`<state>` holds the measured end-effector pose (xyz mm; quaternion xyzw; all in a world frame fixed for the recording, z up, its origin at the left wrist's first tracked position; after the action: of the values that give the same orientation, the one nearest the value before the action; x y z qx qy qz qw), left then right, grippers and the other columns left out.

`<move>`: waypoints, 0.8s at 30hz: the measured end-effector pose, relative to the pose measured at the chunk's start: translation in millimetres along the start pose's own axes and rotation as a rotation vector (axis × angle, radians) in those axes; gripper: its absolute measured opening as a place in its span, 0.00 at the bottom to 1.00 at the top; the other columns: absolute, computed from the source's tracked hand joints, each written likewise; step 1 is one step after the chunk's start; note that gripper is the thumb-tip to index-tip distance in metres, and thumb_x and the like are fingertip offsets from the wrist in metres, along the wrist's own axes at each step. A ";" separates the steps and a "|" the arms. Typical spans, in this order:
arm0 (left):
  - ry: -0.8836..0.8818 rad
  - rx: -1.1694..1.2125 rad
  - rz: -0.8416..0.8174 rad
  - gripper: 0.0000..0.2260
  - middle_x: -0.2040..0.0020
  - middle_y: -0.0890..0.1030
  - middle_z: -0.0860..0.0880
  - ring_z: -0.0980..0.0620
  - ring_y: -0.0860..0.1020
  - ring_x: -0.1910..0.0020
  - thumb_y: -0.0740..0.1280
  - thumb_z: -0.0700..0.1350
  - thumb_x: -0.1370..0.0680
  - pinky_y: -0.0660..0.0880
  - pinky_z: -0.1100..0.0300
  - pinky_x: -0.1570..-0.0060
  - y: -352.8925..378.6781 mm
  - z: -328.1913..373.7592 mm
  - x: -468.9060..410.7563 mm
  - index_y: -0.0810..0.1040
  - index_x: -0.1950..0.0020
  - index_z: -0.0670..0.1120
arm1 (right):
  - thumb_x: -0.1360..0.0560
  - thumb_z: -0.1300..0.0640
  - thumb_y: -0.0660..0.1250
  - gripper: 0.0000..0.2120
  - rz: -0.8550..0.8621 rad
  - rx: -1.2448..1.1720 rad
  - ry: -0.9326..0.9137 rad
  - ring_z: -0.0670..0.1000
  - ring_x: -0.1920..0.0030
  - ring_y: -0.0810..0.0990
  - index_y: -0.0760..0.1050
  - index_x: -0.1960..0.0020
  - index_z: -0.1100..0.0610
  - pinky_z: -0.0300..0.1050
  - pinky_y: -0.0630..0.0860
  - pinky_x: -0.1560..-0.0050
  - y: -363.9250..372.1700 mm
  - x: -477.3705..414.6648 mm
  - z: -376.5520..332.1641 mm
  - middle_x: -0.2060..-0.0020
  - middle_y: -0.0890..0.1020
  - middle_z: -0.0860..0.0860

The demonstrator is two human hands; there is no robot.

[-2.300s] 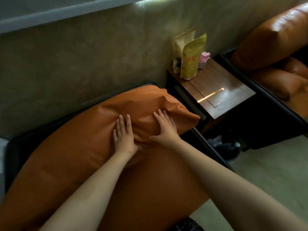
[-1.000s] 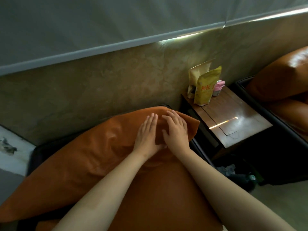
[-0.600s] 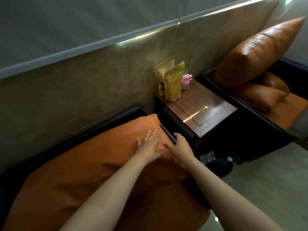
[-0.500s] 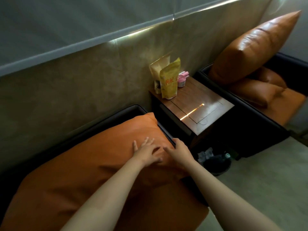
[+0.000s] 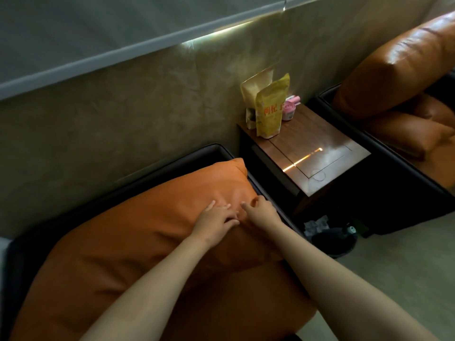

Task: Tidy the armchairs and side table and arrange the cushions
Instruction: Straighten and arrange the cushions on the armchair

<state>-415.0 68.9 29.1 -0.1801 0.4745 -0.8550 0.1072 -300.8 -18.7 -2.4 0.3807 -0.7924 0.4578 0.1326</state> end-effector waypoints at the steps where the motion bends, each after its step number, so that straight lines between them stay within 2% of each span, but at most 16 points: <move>1: -0.014 0.038 0.010 0.11 0.32 0.75 0.50 0.56 0.65 0.28 0.62 0.51 0.20 0.49 0.56 0.26 -3.8 -4.4 2.4 0.80 0.41 0.52 | 0.25 0.37 0.62 0.36 -0.005 -0.002 0.000 0.62 0.32 0.68 0.59 0.26 0.58 0.58 0.69 0.35 0.0 -1.0 -4.7 0.30 0.67 0.60; 3: -0.055 0.108 0.028 0.10 0.33 0.77 0.51 0.54 0.68 0.30 0.64 0.52 0.21 0.57 0.58 0.29 -13.7 -12.6 9.2 0.82 0.44 0.52 | 0.25 0.38 0.63 0.37 -0.002 -0.012 0.004 0.62 0.32 0.68 0.57 0.25 0.58 0.58 0.69 0.34 -0.9 -2.1 -13.1 0.30 0.67 0.60; 6: -0.089 0.234 0.011 0.09 0.39 0.80 0.52 0.53 0.74 0.36 0.67 0.50 0.22 0.67 0.59 0.40 -25.0 -22.4 22.8 0.84 0.48 0.50 | 0.26 0.38 0.64 0.39 0.008 -0.023 0.027 0.62 0.31 0.68 0.56 0.24 0.57 0.59 0.69 0.34 3.9 3.2 -21.0 0.29 0.67 0.59; 8: -0.083 0.335 -0.029 0.07 0.41 0.82 0.52 0.54 0.76 0.39 0.68 0.50 0.24 0.70 0.57 0.38 -27.6 -29.2 31.1 0.84 0.51 0.50 | 0.27 0.37 0.65 0.41 0.006 -0.022 0.069 0.63 0.31 0.67 0.53 0.23 0.56 0.60 0.68 0.33 12.5 12.3 -20.9 0.28 0.65 0.59; 10: -0.073 0.407 -0.058 0.06 0.42 0.82 0.53 0.55 0.77 0.39 0.70 0.51 0.25 0.70 0.53 0.36 -26.2 -37.6 37.9 0.84 0.53 0.51 | 0.28 0.37 0.66 0.42 0.024 -0.005 0.108 0.63 0.30 0.66 0.53 0.23 0.54 0.61 0.66 0.32 21.9 23.6 -16.7 0.28 0.64 0.59; 13: -0.052 0.434 -0.097 0.05 0.41 0.81 0.52 0.56 0.76 0.38 0.70 0.52 0.25 0.69 0.52 0.34 -18.2 -42.9 53.9 0.84 0.54 0.54 | 0.28 0.37 0.66 0.42 0.071 -0.014 0.141 0.63 0.31 0.67 0.53 0.24 0.53 0.61 0.66 0.33 32.6 45.8 -7.5 0.29 0.65 0.59; 17: 0.003 0.455 -0.180 0.05 0.42 0.82 0.55 0.60 0.75 0.38 0.68 0.60 0.32 0.68 0.52 0.33 -2.3 -41.5 84.3 0.81 0.63 0.62 | 0.29 0.35 0.66 0.42 0.118 -0.023 0.217 0.62 0.34 0.71 0.53 0.24 0.53 0.58 0.70 0.36 49.7 81.0 13.5 0.30 0.68 0.58; 20: 0.041 0.462 -0.254 0.08 0.45 0.83 0.56 0.61 0.76 0.39 0.67 0.64 0.35 0.69 0.54 0.33 6.3 -44.9 105.6 0.81 0.63 0.64 | 0.29 0.35 0.65 0.43 0.124 -0.053 0.284 0.63 0.33 0.70 0.52 0.23 0.53 0.58 0.71 0.36 66.6 105.8 28.5 0.29 0.66 0.58; 22: 0.060 0.458 -0.302 0.08 0.47 0.84 0.54 0.59 0.77 0.40 0.68 0.61 0.34 0.69 0.54 0.34 9.1 -46.6 120.0 0.82 0.63 0.59 | 0.28 0.36 0.64 0.43 0.113 -0.084 0.335 0.64 0.32 0.68 0.50 0.23 0.54 0.58 0.69 0.34 79.3 121.7 36.6 0.28 0.64 0.60; 24: 0.058 0.452 -0.359 0.05 0.46 0.83 0.51 0.58 0.77 0.40 0.71 0.54 0.29 0.68 0.54 0.33 18.8 -51.1 133.5 0.83 0.59 0.54 | 0.26 0.37 0.63 0.42 0.086 -0.115 0.381 0.64 0.30 0.65 0.48 0.22 0.56 0.56 0.67 0.32 95.6 134.6 44.4 0.27 0.61 0.61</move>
<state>-557.5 51.2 15.8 -0.2082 0.2352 -0.9491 -0.0218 -454.7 -92.5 -11.1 0.2449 -0.7932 0.4807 0.2823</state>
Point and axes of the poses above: each hand's wrist, its own x-axis away from the middle knuckle, its own y-axis out of the palm, z = x × y, the point moved 6 cm from there along -x, towards the middle knuckle
